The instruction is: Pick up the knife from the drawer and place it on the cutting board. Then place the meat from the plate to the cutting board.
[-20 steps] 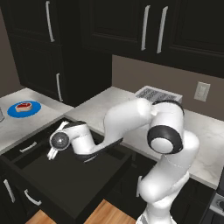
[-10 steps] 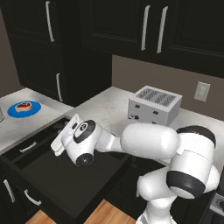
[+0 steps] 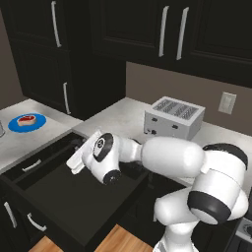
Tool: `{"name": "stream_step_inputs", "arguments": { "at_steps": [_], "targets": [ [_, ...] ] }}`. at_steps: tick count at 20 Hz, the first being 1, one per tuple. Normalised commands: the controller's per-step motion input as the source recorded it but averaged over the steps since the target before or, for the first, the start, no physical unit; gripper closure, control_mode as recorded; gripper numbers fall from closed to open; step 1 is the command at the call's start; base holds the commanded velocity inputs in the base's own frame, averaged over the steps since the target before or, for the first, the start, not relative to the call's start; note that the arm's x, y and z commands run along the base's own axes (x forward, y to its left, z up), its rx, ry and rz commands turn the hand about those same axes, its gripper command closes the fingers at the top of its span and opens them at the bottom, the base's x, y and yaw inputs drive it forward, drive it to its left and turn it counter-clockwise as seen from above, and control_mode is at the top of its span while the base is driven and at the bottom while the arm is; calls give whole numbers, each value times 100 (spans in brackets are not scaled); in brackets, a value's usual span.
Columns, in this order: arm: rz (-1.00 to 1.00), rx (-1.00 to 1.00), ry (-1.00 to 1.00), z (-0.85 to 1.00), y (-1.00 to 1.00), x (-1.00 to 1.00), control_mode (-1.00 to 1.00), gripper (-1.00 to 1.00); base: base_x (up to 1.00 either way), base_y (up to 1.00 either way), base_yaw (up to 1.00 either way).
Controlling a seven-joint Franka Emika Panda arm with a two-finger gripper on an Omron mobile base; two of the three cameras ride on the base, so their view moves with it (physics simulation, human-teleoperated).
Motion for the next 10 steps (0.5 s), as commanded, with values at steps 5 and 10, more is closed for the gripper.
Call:
{"name": "stream_step_inputs", "arguments": {
  "at_steps": [5,10],
  "targets": [
    [-9,8,47,100,0,2,-100,100,0,0,0],
    [-15,1,49,91,8,24,-100,100,0,0,0]
  ]
}}
